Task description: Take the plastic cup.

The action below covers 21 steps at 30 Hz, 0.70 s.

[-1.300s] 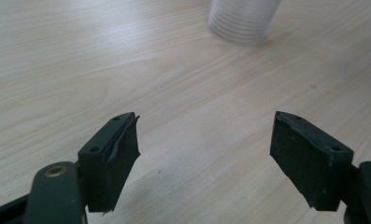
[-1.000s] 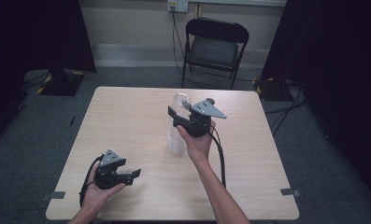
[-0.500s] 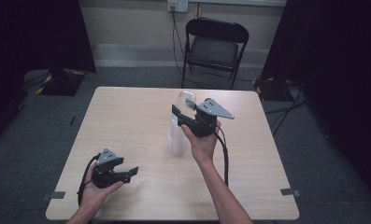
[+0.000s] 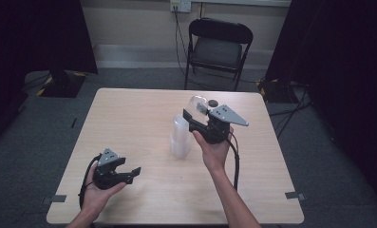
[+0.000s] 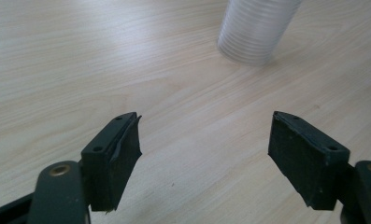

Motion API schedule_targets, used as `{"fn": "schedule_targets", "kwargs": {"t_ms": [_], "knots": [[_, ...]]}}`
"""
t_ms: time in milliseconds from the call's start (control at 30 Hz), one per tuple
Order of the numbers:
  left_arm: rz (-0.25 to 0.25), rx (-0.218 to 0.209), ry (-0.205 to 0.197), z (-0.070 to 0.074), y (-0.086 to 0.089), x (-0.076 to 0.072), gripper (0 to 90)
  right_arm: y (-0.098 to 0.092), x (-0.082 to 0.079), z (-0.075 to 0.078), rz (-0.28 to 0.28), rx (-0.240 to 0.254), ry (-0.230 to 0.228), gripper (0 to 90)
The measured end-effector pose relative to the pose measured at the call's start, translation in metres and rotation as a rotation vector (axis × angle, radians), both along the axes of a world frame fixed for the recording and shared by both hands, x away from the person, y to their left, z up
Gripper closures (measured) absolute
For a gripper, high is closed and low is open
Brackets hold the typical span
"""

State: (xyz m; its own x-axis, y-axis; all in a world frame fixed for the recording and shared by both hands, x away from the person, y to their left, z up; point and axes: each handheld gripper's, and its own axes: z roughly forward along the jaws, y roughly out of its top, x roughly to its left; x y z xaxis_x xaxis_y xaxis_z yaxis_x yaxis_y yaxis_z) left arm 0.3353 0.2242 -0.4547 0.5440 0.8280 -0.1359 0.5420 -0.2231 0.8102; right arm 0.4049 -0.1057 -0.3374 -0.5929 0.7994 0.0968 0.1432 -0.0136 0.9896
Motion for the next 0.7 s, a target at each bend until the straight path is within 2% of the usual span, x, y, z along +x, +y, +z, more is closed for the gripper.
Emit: {"fn": "schedule_targets", "kwargs": {"t_ms": [133, 200, 367, 467, 700], "knots": [[0.004, -0.012, 0.001, 0.003, 0.000, 0.000, 22.3, -0.005, -0.004, -0.005, -0.009, 0.002, 0.010, 42.3], [0.003, -0.032, -0.012, 0.005, 0.002, 0.001, 21.5, -0.008, -0.006, -0.009, -0.014, 0.005, 0.024, 42.3], [0.003, -0.040, -0.032, 0.010, 0.003, 0.001, 20.9, -0.016, -0.011, -0.020, -0.024, 0.021, 0.049, 42.3], [0.002, -0.026, -0.037, 0.012, 0.000, 0.002, 22.0, -0.019, -0.014, -0.027, -0.023, 0.025, 0.062, 42.3], [0.002, -0.005, -0.097, 0.026, -0.013, 0.008, 24.5, -0.023, -0.020, -0.037, -0.020, 0.054, 0.090, 42.2]]}}
